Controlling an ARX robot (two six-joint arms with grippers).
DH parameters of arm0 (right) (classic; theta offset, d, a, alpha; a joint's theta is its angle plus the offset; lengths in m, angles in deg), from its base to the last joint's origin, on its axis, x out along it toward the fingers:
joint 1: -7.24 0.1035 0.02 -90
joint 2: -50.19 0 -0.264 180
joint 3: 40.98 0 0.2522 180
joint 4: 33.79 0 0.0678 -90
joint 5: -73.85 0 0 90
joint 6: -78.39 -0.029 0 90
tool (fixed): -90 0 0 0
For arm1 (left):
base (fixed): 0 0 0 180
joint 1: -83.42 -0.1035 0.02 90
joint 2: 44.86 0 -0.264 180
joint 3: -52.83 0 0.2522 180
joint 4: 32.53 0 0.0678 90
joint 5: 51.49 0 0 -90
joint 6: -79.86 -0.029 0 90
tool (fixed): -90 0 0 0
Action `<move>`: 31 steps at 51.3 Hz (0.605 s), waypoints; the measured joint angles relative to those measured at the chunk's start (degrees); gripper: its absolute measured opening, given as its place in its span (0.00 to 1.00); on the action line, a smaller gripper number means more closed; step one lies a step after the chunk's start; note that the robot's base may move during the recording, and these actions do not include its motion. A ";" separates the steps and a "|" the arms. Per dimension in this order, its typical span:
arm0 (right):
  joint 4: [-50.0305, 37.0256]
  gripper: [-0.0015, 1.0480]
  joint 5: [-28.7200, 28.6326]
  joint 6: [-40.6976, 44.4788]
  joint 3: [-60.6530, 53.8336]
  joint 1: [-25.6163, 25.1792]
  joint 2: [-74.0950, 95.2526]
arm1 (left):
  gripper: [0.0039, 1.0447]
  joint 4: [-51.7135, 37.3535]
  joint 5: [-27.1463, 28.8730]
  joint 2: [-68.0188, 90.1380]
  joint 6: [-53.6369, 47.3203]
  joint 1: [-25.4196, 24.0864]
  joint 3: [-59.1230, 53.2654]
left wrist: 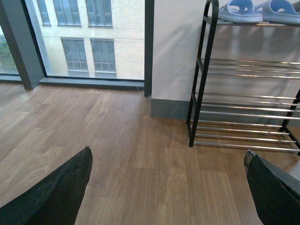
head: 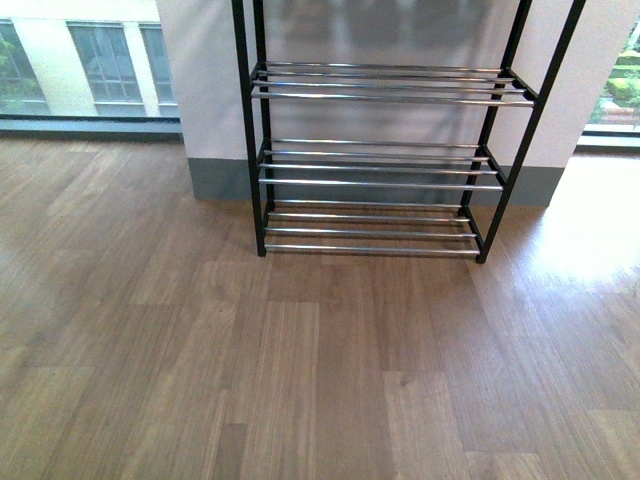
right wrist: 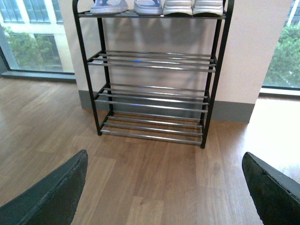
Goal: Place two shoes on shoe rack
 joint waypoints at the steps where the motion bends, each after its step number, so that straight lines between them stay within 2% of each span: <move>1: 0.00 0.91 0.02 0.00 0.00 0.00 0.00 | 0.91 0.00 0.00 0.00 0.00 0.00 0.00; 31: 0.00 0.91 0.00 0.00 0.00 0.00 0.00 | 0.91 0.00 0.00 0.00 0.00 0.00 0.00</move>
